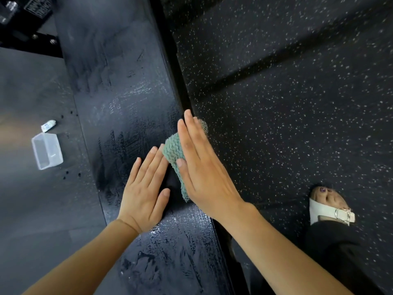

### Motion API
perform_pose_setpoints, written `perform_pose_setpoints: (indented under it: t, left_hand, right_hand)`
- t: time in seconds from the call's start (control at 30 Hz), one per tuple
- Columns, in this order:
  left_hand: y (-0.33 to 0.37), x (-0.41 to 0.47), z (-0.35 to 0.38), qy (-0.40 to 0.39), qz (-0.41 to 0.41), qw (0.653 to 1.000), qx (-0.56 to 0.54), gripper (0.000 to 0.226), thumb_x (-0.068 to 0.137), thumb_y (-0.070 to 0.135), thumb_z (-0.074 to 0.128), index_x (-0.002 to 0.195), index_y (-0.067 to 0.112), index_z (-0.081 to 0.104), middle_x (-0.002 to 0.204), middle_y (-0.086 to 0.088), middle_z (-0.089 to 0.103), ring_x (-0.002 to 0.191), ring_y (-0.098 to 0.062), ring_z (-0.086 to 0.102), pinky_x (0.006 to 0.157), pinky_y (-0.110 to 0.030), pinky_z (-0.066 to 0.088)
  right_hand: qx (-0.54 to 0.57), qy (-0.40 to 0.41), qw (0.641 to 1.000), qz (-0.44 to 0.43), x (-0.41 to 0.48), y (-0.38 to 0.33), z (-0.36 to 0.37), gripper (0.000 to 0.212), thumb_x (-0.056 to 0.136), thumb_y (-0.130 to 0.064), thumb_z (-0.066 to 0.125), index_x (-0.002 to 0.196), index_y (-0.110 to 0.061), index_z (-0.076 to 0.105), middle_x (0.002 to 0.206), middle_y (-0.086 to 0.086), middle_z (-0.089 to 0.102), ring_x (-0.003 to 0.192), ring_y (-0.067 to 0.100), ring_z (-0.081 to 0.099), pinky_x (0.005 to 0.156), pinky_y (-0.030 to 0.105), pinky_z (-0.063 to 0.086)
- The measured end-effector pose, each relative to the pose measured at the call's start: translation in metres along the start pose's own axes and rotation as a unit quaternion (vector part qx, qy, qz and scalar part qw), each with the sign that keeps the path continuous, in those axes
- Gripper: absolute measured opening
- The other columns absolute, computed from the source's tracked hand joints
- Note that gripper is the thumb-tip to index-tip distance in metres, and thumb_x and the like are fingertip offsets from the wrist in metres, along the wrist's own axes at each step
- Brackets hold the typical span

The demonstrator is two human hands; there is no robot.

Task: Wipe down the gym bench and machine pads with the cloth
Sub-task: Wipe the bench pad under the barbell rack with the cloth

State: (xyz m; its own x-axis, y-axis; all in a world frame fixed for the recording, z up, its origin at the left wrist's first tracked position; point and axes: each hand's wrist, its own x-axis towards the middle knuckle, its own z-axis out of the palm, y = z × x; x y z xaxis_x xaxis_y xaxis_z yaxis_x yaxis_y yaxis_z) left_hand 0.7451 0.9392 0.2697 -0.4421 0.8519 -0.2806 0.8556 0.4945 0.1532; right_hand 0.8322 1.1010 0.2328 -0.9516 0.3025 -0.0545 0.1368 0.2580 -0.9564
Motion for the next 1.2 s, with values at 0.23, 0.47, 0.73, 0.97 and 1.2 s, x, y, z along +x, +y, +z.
perform_pose_setpoints:
  t: [0.23, 0.47, 0.73, 0.97, 1.2]
  left_hand:
    - [-0.007, 0.006, -0.01, -0.021, 0.001, 1.0, -0.009, 0.058, 0.105, 0.041, 0.016, 0.159, 0.02, 0.005, 0.167, 0.005, 0.002, 0.153, -0.019, 0.008, 0.124, -0.037, 0.003]
    - [-0.055, 0.066, -0.04, -0.035, 0.017, 0.999, 0.031, 0.06, 0.103, 0.03, 0.025, 0.158, 0.018, 0.004, 0.166, 0.004, -0.001, 0.154, -0.019, 0.004, 0.124, -0.034, 0.001]
    - [-0.067, 0.075, -0.034, -0.017, 0.041, 0.999, 0.029, 0.06, 0.104, 0.041, 0.014, 0.159, 0.018, 0.003, 0.166, 0.005, -0.002, 0.154, -0.022, 0.005, 0.124, -0.041, 0.004]
    - [-0.067, 0.077, -0.034, -0.013, 0.033, 0.999, 0.027, 0.062, 0.104, 0.044, 0.013, 0.158, 0.015, 0.005, 0.165, -0.002, 0.003, 0.154, -0.024, 0.006, 0.124, -0.041, 0.005]
    - [-0.067, 0.077, -0.033, 0.001, 0.042, 0.999, 0.029, 0.062, 0.104, 0.044, 0.013, 0.158, 0.015, 0.004, 0.166, 0.002, 0.0, 0.154, -0.023, 0.007, 0.124, -0.041, 0.006]
  right_hand:
    - [-0.024, -0.03, 0.999, 0.014, -0.052, -0.004, 0.001, 0.061, 0.106, -0.025, 0.025, 0.158, -0.012, -0.004, 0.165, -0.002, -0.016, 0.152, 0.014, -0.01, 0.124, 0.039, 0.011]
    - [-0.013, -0.027, 0.999, 0.012, -0.047, -0.004, 0.003, 0.06, 0.106, -0.02, 0.028, 0.158, -0.01, -0.001, 0.166, 0.0, -0.012, 0.153, 0.015, -0.007, 0.123, 0.035, 0.009]
    - [0.007, -0.01, 1.0, 0.005, 0.023, 0.0, -0.006, 0.059, 0.104, -0.017, 0.029, 0.157, -0.007, 0.004, 0.166, 0.005, -0.008, 0.152, 0.014, -0.008, 0.124, 0.031, 0.005]
    - [-0.011, -0.003, 1.0, 0.016, 0.041, -0.003, -0.007, 0.061, 0.105, -0.019, 0.029, 0.157, -0.008, 0.0, 0.166, 0.004, -0.011, 0.152, 0.014, -0.011, 0.125, 0.035, 0.008]
    - [-0.087, -0.033, 0.996, 0.007, -0.015, -0.006, -0.004, 0.06, 0.106, -0.024, 0.025, 0.158, -0.008, 0.0, 0.166, 0.005, -0.01, 0.153, 0.018, -0.007, 0.124, 0.041, 0.013]
